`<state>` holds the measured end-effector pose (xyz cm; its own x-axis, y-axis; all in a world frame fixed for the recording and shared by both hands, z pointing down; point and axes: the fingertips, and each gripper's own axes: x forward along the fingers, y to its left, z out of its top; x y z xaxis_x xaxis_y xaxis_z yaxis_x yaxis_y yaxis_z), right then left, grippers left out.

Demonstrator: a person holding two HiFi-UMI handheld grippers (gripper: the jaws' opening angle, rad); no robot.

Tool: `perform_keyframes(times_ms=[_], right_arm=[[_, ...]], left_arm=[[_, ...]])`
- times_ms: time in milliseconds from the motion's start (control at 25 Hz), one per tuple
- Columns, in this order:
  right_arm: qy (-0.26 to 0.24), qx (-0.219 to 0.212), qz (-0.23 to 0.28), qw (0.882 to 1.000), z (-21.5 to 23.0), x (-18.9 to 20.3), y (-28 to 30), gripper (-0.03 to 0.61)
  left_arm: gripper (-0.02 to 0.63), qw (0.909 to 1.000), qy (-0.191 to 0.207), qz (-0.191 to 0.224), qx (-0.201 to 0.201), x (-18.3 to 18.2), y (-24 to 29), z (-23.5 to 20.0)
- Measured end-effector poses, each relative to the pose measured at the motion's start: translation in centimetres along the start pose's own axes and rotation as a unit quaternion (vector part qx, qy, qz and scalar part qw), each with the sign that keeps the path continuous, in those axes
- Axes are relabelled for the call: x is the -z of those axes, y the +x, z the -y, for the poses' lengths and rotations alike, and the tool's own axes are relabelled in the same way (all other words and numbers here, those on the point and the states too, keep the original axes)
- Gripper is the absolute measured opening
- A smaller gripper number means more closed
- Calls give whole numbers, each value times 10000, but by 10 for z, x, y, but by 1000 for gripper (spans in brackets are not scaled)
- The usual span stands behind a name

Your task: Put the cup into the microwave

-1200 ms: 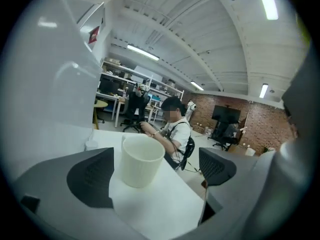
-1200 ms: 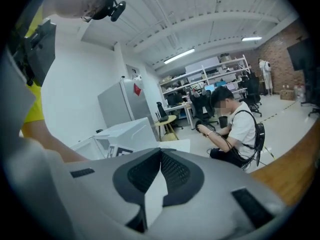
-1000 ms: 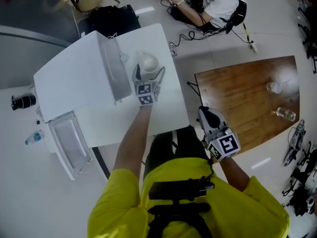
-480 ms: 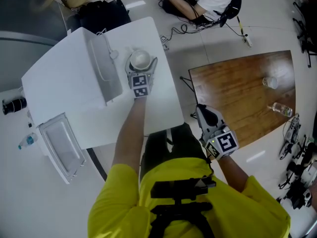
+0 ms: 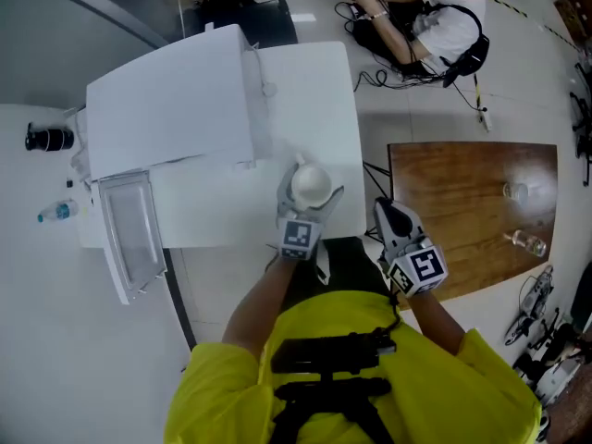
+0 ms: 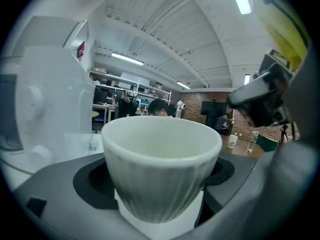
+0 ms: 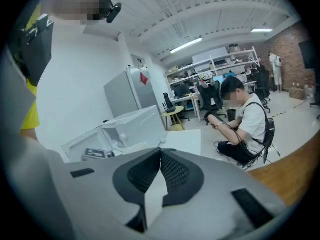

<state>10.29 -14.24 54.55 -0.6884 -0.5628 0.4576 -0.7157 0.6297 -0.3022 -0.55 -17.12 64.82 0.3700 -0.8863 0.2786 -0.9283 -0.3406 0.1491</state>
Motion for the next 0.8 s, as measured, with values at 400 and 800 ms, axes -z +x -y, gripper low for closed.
perform_keyframes(times_ms=[400, 800], right_arm=[[-454, -854, -285, 9949, -92, 7, 51, 6], [-568, -890, -717, 9918, -123, 39, 54, 6]], left_arm=[[476, 9789, -772, -394, -1850, 51, -171, -141], [476, 9537, -515, -33, -2963, 20, -177, -372]])
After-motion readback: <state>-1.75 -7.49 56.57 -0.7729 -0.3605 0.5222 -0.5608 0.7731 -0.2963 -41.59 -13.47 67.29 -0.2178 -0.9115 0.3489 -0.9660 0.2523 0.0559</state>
